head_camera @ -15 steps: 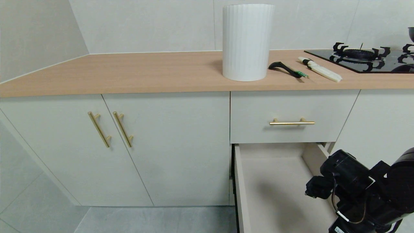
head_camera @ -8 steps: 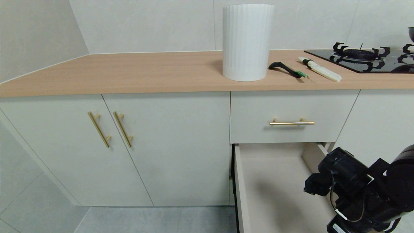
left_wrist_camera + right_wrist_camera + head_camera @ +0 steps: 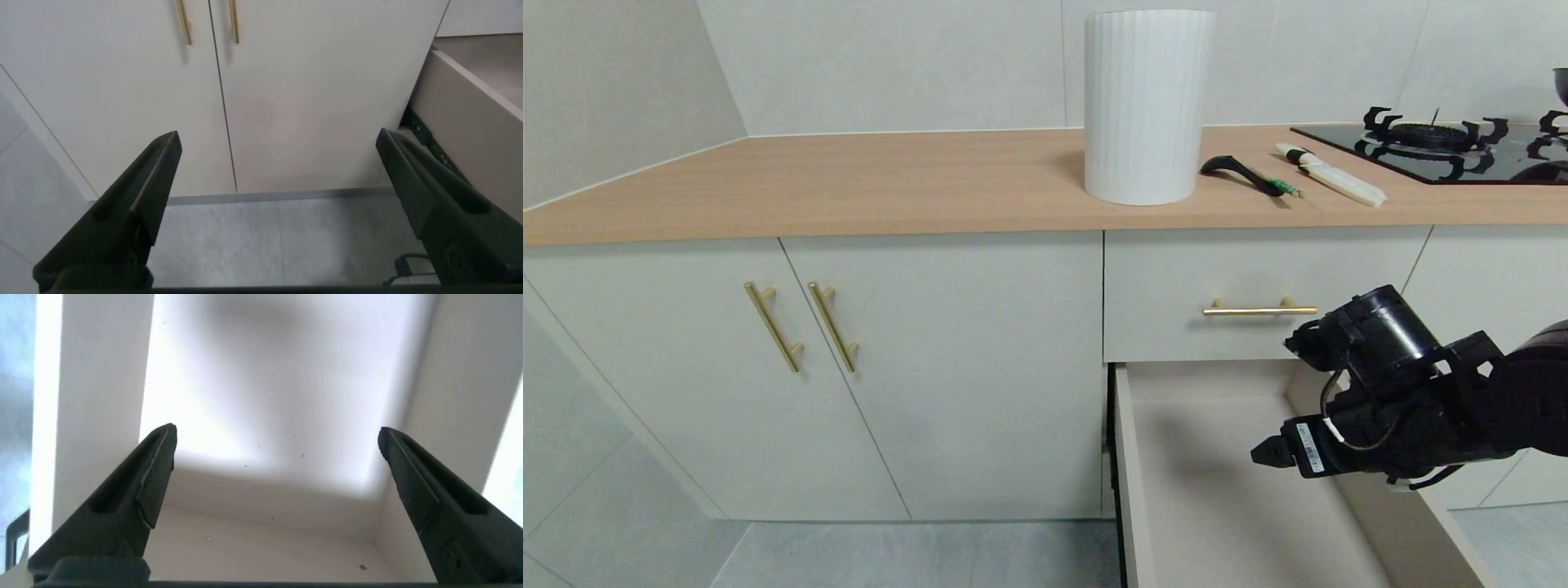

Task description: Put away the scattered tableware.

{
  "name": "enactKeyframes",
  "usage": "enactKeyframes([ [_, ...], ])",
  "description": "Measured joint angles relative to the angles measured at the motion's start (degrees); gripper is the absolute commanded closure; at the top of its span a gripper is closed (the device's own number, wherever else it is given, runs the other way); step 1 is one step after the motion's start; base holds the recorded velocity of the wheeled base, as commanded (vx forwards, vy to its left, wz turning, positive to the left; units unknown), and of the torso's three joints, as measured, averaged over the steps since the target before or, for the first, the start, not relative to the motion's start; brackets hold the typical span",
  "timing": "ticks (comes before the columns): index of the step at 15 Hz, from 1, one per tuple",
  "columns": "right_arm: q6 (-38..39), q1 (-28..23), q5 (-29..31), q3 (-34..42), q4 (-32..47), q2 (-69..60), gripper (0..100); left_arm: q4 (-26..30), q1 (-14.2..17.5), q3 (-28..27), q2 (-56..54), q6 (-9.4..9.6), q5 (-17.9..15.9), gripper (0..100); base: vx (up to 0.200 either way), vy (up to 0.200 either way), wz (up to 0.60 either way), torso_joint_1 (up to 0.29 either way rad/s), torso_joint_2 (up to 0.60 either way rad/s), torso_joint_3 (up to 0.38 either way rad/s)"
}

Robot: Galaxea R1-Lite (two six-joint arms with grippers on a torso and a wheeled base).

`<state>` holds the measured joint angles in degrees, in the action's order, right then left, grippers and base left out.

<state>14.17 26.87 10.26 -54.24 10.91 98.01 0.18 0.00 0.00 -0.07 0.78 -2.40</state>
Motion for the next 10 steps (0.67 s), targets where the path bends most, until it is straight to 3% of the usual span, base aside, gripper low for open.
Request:
enactKeyframes([
  [6,0.0,-0.3,2.3,0.7,-3.9,-0.2,0,0.0,0.0,0.0,0.0,0.01,0.0,0,0.000,0.000,0.00,0.004,-0.01,-0.006],
  [10,0.0,-0.4,2.3,0.8,-3.9,-0.2,0,0.0,0.0,0.0,0.0,0.00,0.0,0,0.000,0.000,0.00,0.078,-0.26,-0.271],
])
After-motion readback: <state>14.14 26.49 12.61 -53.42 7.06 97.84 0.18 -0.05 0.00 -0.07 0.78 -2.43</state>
